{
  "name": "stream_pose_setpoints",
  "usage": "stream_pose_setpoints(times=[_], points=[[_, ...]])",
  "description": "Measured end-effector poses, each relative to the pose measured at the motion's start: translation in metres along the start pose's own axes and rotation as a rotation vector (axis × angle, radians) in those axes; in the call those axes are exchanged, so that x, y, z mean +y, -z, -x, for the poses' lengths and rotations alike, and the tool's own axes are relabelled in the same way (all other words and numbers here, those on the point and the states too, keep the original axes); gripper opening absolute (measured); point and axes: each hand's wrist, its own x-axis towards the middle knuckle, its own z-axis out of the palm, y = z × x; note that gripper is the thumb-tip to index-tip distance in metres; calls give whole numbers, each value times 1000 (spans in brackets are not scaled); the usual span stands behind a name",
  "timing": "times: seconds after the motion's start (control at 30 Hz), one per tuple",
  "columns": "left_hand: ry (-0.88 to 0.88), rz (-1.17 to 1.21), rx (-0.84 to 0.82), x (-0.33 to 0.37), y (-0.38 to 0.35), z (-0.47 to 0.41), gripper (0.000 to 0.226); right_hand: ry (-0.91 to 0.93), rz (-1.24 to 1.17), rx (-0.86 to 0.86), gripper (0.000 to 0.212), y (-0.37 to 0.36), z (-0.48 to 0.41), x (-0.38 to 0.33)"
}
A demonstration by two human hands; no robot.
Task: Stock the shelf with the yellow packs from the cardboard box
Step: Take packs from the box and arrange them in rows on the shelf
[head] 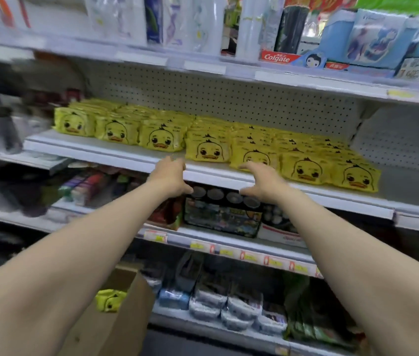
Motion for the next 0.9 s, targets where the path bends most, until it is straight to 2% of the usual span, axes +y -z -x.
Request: stream_pose_setpoints(times=[0.2,0.37,0.5,0.63,0.77,0.9], points=[[218,-113,20,-92,12,64,72,199,-68,-112,74,-39,6,-80],[365,-132,-7,-161,9,103,74,287,-93,-178,72,-84,3,-143],[418,-111,-45,-217,-4,113,72,338,-91,-277,68,-134,-6,-188],[465,-46,-89,-281,-28,107,75,318,-110,-393,66,-196,-25,-227],[443,-7,-166,-358,-61,83,68,258,-118,-522,66,-266,-50,-260],[424,55,-298,-447,-111,52,70,103,-168,-681,62,-344,-76,-293]])
